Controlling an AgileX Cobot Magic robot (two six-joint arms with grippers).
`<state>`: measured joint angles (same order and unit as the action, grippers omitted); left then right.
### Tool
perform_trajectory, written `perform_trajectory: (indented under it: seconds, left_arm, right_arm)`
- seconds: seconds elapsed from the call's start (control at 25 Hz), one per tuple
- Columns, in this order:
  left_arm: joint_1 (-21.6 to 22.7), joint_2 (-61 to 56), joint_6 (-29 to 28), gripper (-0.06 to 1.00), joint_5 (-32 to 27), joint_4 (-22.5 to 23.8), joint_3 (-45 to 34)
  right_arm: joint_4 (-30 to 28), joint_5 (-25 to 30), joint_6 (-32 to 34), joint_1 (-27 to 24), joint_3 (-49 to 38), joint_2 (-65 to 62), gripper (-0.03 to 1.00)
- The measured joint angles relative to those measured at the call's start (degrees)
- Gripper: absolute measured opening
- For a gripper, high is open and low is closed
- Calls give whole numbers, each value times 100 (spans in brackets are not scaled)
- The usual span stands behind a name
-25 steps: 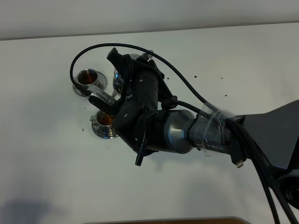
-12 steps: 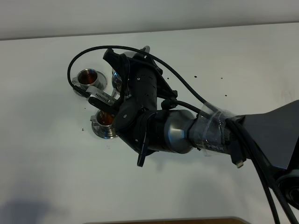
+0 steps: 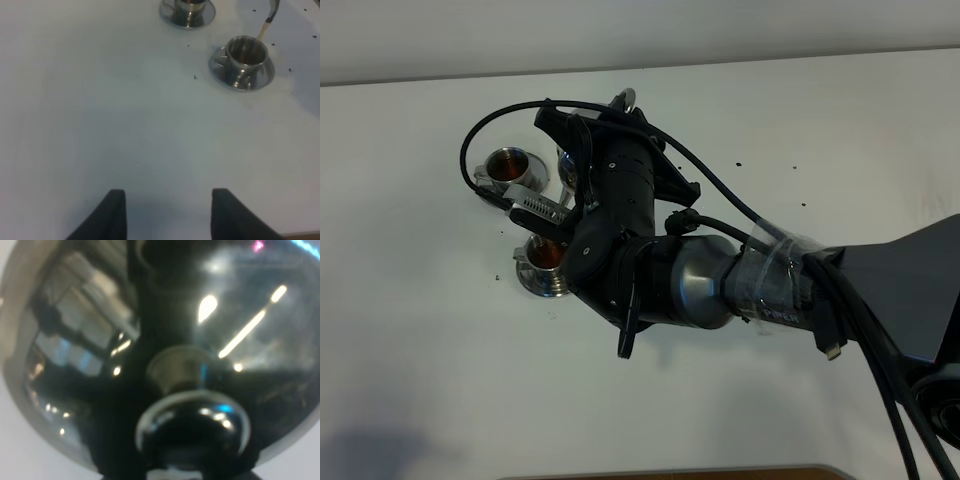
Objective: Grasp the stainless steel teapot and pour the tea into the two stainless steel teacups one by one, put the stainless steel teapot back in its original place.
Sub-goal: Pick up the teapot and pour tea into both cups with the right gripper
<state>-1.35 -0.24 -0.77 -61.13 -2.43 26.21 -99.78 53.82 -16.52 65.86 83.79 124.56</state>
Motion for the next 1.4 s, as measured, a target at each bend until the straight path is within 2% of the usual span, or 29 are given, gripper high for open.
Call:
perform_trajectory:
  seconds: [1.0, 1.12, 1.4]
  left_arm:
    - [0, 0, 0, 45, 0, 0, 0]
    - [0, 0, 0, 45, 0, 0, 0]
    - [0, 0, 0, 45, 0, 0, 0]
  right_arm:
    - [-230, -68, 4, -5, 0, 0, 19]
    - [-70, -93, 76, -5, 0, 0, 19]
    - [734, -101, 467, -47, 0, 0, 19]
